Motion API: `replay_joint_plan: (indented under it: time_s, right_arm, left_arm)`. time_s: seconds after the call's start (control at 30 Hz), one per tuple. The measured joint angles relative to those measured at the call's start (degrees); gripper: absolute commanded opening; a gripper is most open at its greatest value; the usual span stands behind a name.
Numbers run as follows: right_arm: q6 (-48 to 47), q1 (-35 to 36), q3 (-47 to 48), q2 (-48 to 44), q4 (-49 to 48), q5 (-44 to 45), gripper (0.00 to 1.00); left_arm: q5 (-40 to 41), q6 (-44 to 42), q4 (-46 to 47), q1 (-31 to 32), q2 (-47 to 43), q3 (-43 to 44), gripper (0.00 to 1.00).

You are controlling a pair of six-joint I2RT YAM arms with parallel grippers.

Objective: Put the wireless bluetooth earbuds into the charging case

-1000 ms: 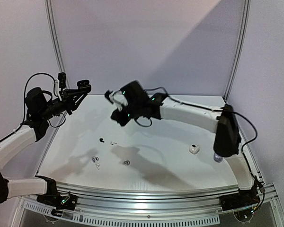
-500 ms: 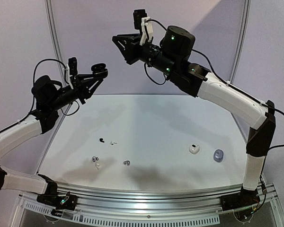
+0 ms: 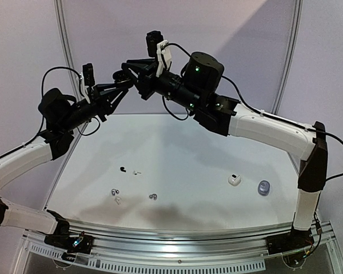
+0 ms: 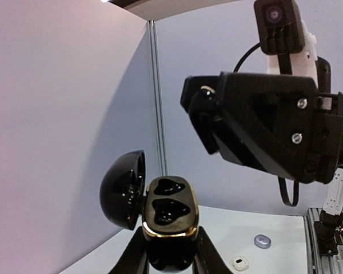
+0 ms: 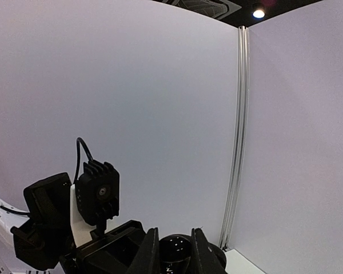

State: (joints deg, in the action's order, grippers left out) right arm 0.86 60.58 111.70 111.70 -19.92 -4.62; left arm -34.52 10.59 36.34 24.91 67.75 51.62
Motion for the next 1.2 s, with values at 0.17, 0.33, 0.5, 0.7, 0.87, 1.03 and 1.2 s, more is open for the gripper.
replay_joint_plan:
  time_s: [0.17,0.33,0.5,0.7,0.87,1.03,1.2]
  right_arm:
    - [-1.4,0.0,-1.0,0.0,-1.5,-0.1,0.0]
    - [-2.8,0.0,-1.0,0.0,-2.4,-0.1,0.0]
    - [-3.8,0.0,-1.0,0.0,-2.4,-0.1,0.0]
    - [-5.1,0.0,-1.0,0.2,-2.4,-0.1,0.0]
    - [-5.9,0.0,-1.1,0.2,-2.5,0.0,0.0]
    - [-5.4,-0.3,-2.4,0.2,-2.7,0.0,0.0]
    - [-3.8,-0.5,-5.3,-1.8,0.8,3.4,0.0]
  left_arm:
    - [-0.2,-1.0,1.3,0.1,0.0,0.0,0.0]
    - [-0.7,-2.0,1.9,0.2,0.0,0.0,0.0]
    - [-1.6,-1.9,2.4,0.2,0.0,0.0,0.0]
    - [-3.2,-1.1,2.5,0.2,0.0,0.0,0.0]
    - [-3.9,-0.4,2.9,0.2,0.0,0.0,0.0]
    - [-1.8,1.1,1.1,0.2,0.0,0.1,0.0]
    - [2.7,1.6,-4.0,-0.1,0.0,0.1,0.0]
